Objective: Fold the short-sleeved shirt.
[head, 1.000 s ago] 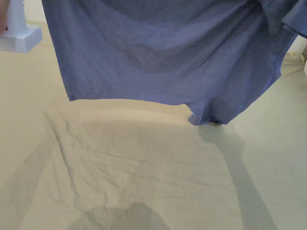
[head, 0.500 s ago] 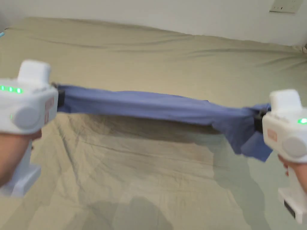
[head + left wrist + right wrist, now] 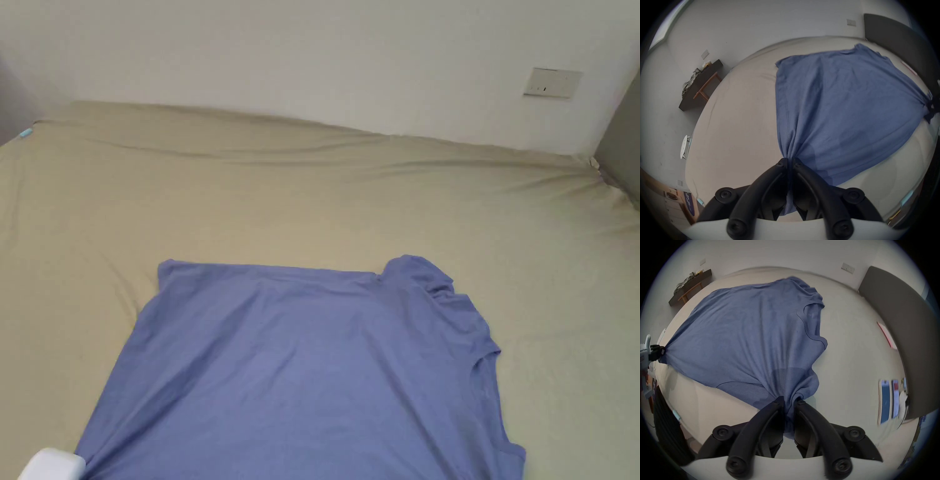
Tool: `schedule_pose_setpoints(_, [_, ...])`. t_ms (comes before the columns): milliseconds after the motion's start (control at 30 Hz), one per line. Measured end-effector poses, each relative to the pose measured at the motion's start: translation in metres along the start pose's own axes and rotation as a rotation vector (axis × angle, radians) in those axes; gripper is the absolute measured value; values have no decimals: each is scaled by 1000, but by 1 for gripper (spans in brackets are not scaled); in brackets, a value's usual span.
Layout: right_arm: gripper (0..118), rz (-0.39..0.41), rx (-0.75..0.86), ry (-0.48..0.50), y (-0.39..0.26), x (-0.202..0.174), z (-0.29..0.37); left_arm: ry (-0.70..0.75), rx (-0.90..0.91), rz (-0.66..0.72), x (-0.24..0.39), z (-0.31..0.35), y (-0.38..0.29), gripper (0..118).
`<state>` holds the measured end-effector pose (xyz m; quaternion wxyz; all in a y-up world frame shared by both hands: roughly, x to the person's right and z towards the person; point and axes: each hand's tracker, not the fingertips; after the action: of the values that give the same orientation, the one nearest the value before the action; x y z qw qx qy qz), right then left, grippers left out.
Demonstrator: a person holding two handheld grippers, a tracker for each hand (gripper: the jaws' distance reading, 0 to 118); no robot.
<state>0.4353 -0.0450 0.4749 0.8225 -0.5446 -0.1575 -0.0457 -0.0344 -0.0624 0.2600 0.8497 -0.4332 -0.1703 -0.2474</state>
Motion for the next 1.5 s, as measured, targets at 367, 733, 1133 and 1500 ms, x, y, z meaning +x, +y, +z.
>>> schedule_pose_setpoints(367, [13,-106,-119,58,-51,-9,22,-30,-82,-43,-2,26,-37,2])
schedule_pose_setpoints(733, [111,-96,61,-61,-19,6,56,-59,8,83,-10,40,-7,74])
schedule_pose_setpoints(1133, [109,7,889,-198,113,-32,246,-2,855,317,-12,212,145,108])
schedule_pose_setpoints(1500, [5,112,1098,-198,145,-107,271,127,1078,216,32,267,187,4])
